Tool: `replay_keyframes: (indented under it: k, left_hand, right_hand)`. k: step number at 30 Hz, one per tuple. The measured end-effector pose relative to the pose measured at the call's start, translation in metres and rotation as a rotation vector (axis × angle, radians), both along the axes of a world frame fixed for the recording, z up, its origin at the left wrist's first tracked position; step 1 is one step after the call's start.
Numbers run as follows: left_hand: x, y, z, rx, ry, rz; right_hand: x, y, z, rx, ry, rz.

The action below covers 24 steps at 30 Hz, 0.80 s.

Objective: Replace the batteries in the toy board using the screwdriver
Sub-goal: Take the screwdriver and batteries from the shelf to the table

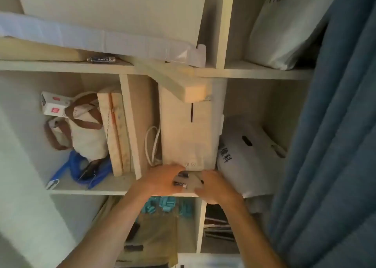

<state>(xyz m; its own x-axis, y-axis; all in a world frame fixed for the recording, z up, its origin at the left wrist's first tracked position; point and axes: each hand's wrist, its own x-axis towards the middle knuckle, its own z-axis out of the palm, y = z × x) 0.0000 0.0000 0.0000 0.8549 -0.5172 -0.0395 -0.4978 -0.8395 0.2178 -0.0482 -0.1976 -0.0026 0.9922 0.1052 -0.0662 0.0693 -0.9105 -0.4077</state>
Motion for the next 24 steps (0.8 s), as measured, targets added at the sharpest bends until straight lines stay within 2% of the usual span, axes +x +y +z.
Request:
replay_keyframes:
  k: [5,12,17,21,22,24]
  left_hand:
    - [0.018,-0.005,-0.013,0.074,-0.027,-0.043]
    - [0.033,-0.015,-0.02,0.126,-0.094,-0.074]
    - [0.03,-0.019,-0.032,0.176,-0.175,-0.016]
    - [0.034,-0.009,-0.057,0.172,-0.282,0.001]
    - [0.033,-0.008,-0.06,0.104,-0.268,0.037]
    - [0.025,-0.003,-0.06,-0.155,-0.166,0.098]
  right_hand:
    - [0.017,0.005,-0.014,-0.217,-0.157,-0.053]
    - [0.022,0.01,-0.021,-0.142,-0.159,-0.209]
    - [0.02,0.012,-0.03,0.055,-0.185,-0.274]
    - [0.013,0.008,-0.037,0.336,-0.147,-0.212]
    - [0.011,0.007,-0.035,0.432,-0.123,-0.192]
    - [0.007,0.005,-0.03,0.642,-0.095,-0.14]
